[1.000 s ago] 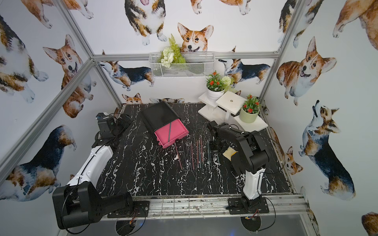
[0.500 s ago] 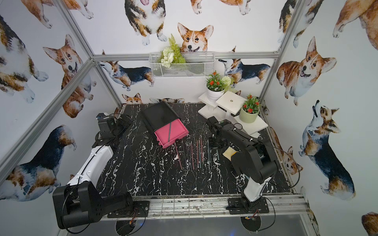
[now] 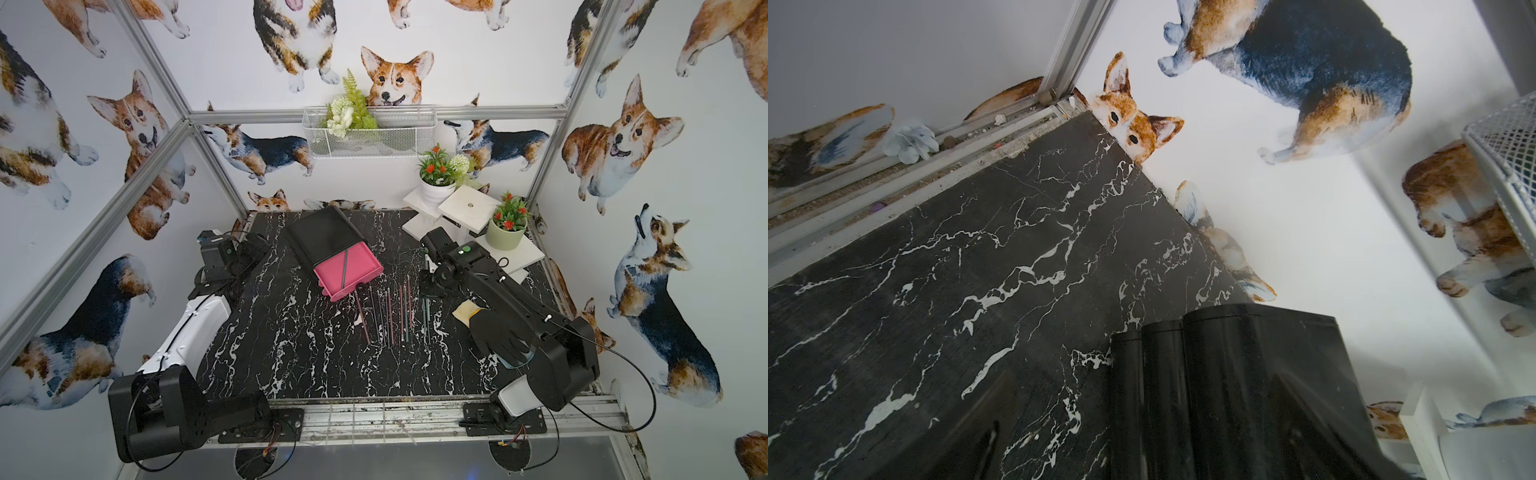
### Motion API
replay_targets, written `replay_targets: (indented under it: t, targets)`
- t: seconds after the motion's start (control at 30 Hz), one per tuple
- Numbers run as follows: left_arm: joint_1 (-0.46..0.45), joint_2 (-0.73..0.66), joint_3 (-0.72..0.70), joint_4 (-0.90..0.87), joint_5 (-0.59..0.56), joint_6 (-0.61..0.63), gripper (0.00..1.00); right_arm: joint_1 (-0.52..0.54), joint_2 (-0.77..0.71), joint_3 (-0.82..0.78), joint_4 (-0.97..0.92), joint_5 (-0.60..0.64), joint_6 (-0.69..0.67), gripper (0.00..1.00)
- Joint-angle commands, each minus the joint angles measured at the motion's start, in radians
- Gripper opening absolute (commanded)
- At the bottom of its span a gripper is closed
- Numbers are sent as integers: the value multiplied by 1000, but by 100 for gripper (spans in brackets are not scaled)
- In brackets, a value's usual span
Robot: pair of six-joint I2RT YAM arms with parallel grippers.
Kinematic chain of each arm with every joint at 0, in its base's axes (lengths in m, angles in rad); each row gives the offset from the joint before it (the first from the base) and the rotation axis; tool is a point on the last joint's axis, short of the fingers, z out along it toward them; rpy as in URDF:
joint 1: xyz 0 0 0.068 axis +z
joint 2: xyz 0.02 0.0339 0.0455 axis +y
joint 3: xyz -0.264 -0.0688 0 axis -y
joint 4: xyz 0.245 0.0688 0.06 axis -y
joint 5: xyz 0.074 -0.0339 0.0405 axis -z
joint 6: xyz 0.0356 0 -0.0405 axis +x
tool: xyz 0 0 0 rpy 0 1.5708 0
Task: Please place the pencils in the drawer according to their color
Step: Pick up the pencil from the center of the board, then place the pencil in the drawer.
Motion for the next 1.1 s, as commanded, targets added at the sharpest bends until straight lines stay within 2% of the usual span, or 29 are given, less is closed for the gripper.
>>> replay_targets:
  t: [0.0,0.27,0.57,1.07]
  targets:
    - [1,3,4,20,12,2,100,16,-17,19,41,-96,64,0]
    - [1,2,3,20,11,4,100,69,-14,60,148,-223,149,0]
    - [1,-2,3,22,13,5,100,105,54,22,453,-431,348,0]
    - [1,5,6,29,9,8,100,120,263,114,647,-550,503,0]
